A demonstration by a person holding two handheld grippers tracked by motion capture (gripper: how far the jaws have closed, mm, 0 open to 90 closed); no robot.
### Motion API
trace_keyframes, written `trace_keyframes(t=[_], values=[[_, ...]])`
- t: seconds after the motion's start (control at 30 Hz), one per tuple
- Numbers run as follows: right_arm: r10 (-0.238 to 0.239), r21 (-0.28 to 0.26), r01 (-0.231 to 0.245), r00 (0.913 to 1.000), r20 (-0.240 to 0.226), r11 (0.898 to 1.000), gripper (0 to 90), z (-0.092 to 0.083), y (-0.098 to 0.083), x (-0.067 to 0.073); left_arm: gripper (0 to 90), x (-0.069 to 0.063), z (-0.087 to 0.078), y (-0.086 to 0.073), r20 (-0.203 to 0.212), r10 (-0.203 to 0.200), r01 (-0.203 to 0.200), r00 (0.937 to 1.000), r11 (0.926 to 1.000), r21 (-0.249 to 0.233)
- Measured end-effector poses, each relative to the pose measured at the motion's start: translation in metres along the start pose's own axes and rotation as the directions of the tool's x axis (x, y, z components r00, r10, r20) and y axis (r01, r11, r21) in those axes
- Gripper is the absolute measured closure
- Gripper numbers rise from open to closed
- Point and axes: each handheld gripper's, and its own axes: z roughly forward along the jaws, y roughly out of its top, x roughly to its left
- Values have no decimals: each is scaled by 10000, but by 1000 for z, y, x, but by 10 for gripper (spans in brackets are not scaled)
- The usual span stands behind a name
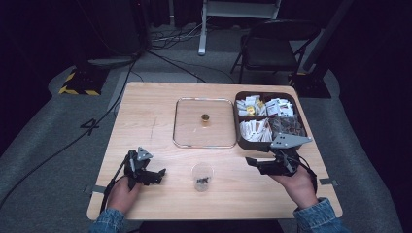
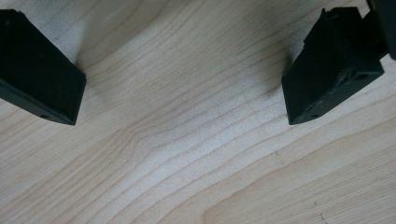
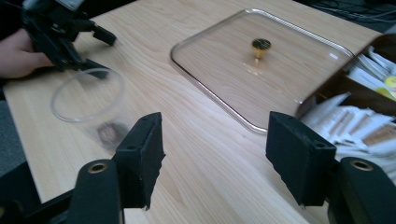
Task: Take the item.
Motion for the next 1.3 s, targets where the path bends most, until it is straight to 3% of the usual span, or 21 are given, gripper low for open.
trace_keyframes(t=[0.3, 0.37, 0.47, 0.63, 0.73, 0.9, 1.03, 1.2, 1.27, 1.3], values=[[507, 252, -522, 9970, 578, 9983, 304, -1, -26, -21, 0, 0, 0, 0, 2, 2, -2, 10000, 10000, 3], [627, 151, -640, 9953, 736, 9978, 278, -2, -34, -25, 0, 0, 0, 0, -1, 3, -3, 10000, 10000, 2], [1257, -132, -1250, 9889, 790, 9921, 245, 1, -54, -39, 0, 0, 0, 0, 1, 1, -1, 10000, 10000, 2], [1534, -177, -1524, 9833, 980, 9882, 233, 5, -73, -49, 0, 0, 0, 0, 0, -1, 1, 10000, 10000, 3], [1433, -180, -1422, 9843, 1031, 9897, 225, 8, -87, -54, 0, 0, 0, 0, 0, 0, 0, 10000, 10000, 0], [1431, 216, -1479, 9786, 1477, 9888, 192, 14, -110, -63, 0, 0, 0, 0, 0, 0, 0, 10000, 10000, 0], [1183, 541, -1292, 9782, 1705, 9901, 154, 20, -120, -65, 0, 0, 0, 0, 0, 3, -3, 10000, 10000, 3], [1204, 1194, -1423, 9773, 1742, 9826, 142, 29, -128, -67, 0, 0, 0, 0, 0, 0, 0, 10000, 10000, 2], [787, 1160, -1023, 9782, 1923, 9880, 119, 32, -130, -67, 0, 0, 0, 0, -1, 0, 0, 10000, 10000, 1], [827, 1177, -1069, 9774, 1944, 9873, 116, 32, -130, -67, 0, 0, 0, 0, -1, 0, 0, 10000, 10000, 3]])
